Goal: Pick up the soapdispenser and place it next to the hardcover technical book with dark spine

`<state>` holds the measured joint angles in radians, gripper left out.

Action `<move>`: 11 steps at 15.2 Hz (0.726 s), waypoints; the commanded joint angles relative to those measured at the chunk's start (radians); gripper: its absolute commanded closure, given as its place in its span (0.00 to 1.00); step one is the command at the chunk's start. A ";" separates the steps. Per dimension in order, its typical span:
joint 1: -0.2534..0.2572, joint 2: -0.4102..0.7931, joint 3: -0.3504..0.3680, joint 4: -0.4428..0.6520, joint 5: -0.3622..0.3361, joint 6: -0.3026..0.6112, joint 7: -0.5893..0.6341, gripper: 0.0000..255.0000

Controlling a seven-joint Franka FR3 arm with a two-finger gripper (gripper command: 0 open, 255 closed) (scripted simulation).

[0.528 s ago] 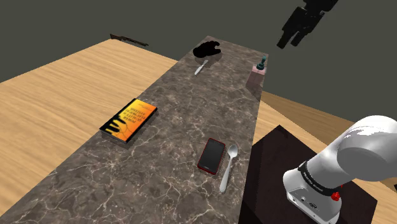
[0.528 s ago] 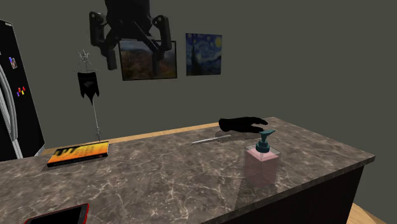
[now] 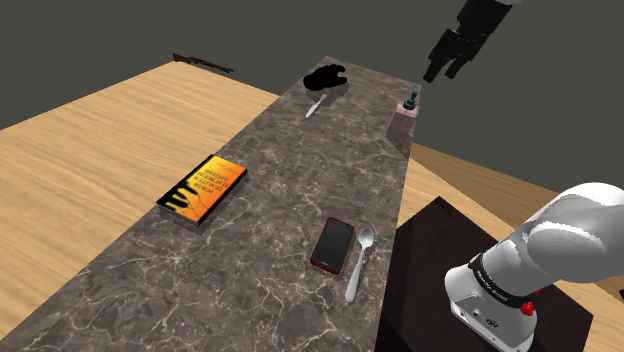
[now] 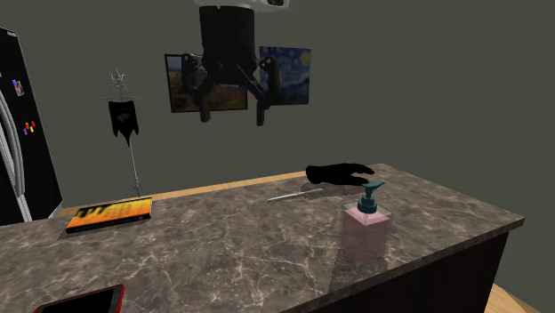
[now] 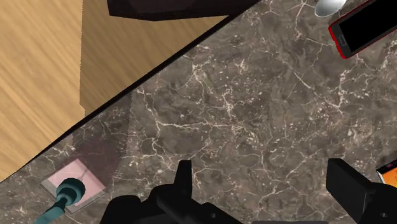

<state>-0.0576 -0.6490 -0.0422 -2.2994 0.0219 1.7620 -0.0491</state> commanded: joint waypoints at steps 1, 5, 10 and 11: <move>-0.015 0.040 -0.022 -0.006 -0.018 0.049 -0.021 0.00; -0.041 0.131 -0.065 -0.002 -0.049 0.141 -0.059 0.00; -0.072 0.261 -0.119 0.028 -0.074 0.248 -0.105 0.00; -0.078 0.289 -0.129 0.037 -0.078 0.268 -0.114 0.00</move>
<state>-0.1285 -0.3903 -0.1595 -2.2727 -0.0512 2.0077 -0.1515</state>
